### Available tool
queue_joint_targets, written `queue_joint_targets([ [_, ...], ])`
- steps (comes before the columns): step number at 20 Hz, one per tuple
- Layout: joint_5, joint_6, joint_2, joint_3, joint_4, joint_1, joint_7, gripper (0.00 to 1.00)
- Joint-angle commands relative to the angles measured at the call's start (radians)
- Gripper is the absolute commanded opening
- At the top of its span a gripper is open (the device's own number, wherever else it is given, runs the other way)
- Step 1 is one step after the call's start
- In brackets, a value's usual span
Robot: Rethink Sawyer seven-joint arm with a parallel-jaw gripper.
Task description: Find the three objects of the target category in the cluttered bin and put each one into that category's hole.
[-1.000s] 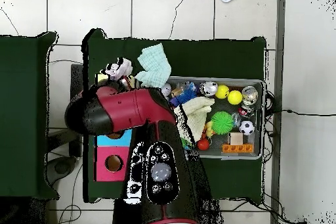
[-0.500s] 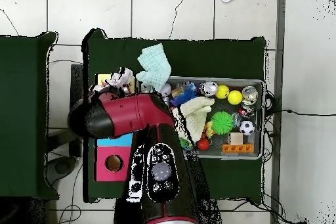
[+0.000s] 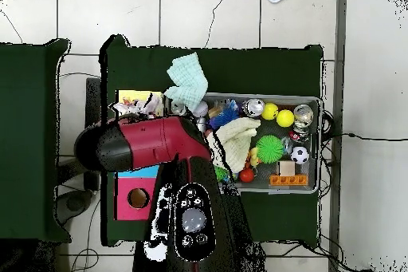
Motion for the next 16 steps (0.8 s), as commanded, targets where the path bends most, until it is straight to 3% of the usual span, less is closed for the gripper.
queue_joint_targets([
  [1, 0.053, 0.179, -0.038, -0.009, 0.058, 0.008, 0.165, 0.00],
  [5, 0.061, 0.178, -0.058, -0.008, 0.078, 0.012, 0.170, 0.00],
  [16, 0.093, 0.160, -0.021, -0.010, 0.045, 0.045, 0.195, 0.00],
])
